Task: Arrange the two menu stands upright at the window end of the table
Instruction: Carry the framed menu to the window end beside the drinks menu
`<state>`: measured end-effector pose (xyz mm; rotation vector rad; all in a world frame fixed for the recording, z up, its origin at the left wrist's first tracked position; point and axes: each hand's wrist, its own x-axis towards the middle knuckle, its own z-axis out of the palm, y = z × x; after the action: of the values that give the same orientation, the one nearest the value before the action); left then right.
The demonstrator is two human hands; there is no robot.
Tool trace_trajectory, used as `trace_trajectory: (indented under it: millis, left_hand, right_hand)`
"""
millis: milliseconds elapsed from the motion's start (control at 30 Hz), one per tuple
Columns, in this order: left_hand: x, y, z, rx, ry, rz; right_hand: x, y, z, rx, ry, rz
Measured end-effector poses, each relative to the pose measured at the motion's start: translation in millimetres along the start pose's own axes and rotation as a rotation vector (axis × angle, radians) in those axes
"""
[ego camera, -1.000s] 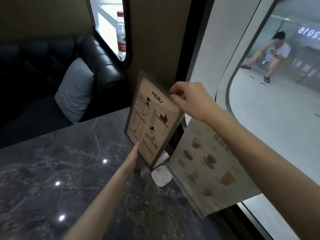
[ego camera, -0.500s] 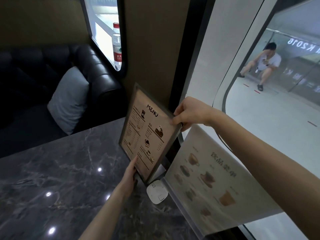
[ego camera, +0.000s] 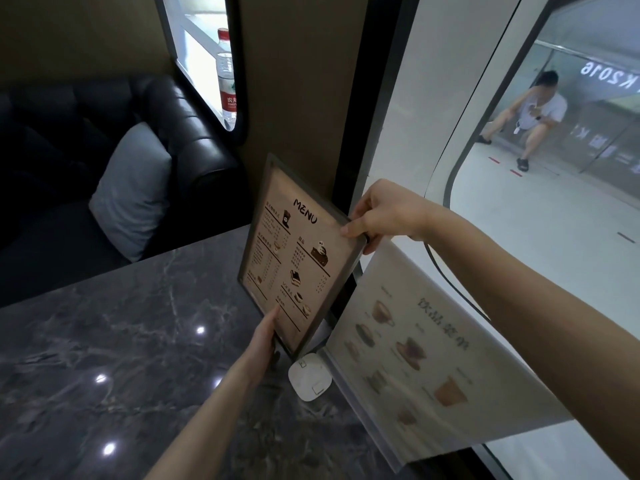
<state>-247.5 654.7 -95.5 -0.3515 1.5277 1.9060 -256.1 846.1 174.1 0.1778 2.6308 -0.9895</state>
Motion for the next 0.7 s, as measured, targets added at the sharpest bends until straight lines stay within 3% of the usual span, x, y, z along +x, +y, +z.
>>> trace_trajectory:
  millis: [367, 700]
  left_hand:
    - [-7, 21, 29, -0.091, -0.124, 0.014]
    - [-3, 21, 33, -0.120, -0.127, -0.003]
  right_hand:
    - [-2, 11, -9, 0.037, 0.056, 0.070]
    - [-1, 15, -12, 0.084, 0.058, 0.093]
